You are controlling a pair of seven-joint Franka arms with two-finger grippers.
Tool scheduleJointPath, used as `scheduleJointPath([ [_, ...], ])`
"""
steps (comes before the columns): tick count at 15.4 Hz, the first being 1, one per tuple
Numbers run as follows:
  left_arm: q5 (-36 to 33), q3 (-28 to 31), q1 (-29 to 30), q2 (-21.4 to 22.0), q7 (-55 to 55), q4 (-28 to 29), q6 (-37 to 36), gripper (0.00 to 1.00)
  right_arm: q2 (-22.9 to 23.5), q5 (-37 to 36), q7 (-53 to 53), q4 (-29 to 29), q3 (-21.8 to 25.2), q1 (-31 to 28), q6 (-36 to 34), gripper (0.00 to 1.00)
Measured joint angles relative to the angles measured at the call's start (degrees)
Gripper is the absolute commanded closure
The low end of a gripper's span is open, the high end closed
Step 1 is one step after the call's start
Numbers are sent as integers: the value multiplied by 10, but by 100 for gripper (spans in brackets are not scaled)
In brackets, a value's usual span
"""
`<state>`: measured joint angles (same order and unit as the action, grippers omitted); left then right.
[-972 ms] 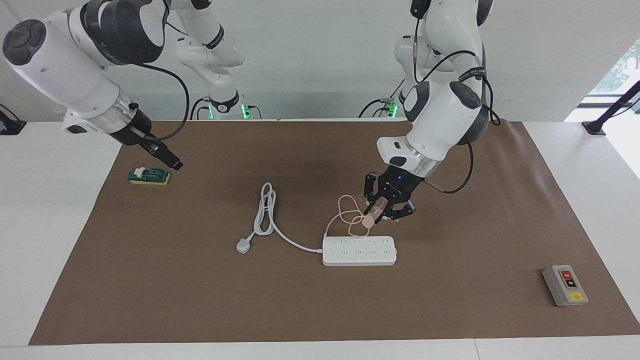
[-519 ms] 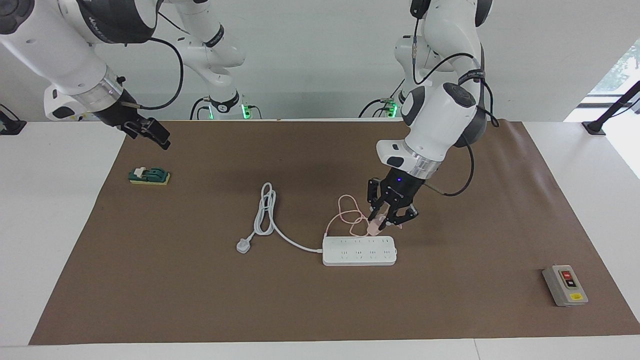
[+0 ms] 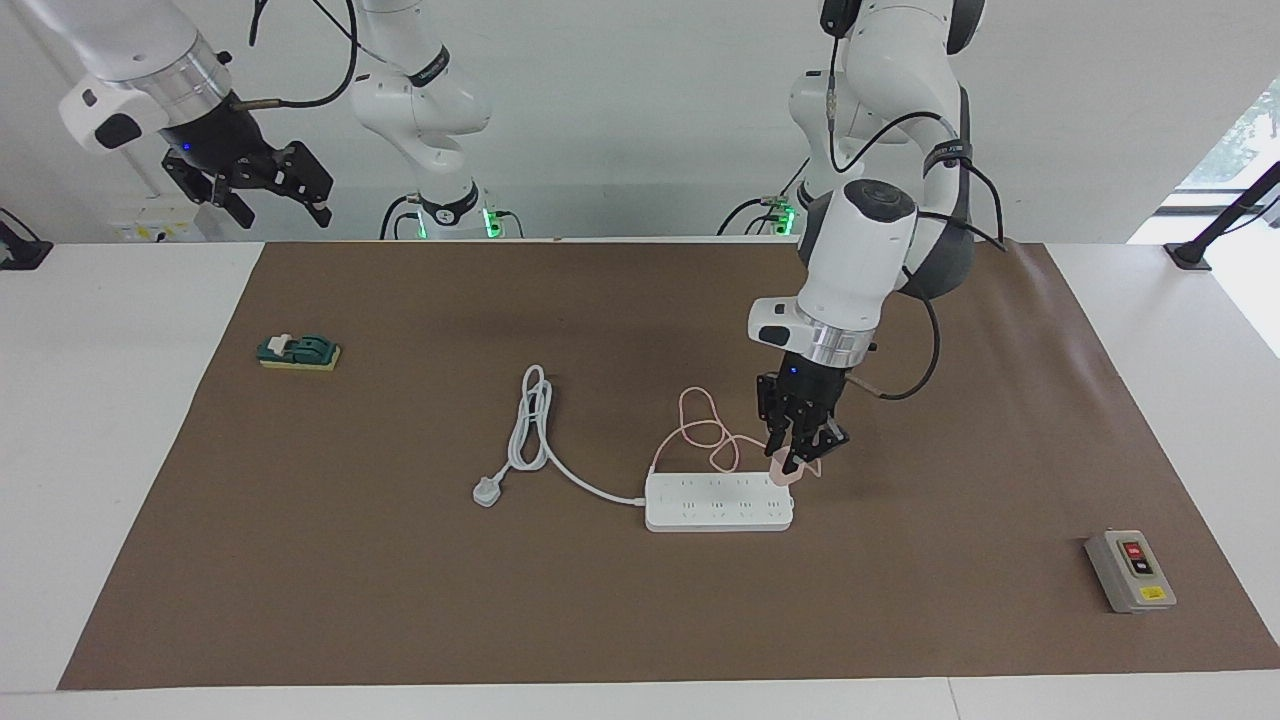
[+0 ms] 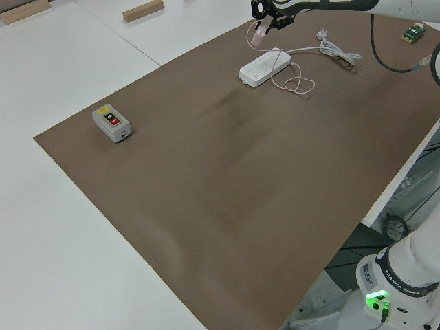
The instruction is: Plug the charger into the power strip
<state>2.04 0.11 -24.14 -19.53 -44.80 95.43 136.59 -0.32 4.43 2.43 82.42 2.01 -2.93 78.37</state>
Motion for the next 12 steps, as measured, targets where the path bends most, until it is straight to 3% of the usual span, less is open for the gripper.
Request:
scheduleJointPath([
  [4,0,-2,-3,-6,-10,13,7,100,-32,-39,24,108,-7,6,115,0],
  [6,0,-3,-7,-17,-10,16,11,100,-48,-41,24,145,-11,9,140,0],
  [12,0,1,-7,-37,-10,16,-2,100,-64,-41,24,156,-19,11,154,0],
])
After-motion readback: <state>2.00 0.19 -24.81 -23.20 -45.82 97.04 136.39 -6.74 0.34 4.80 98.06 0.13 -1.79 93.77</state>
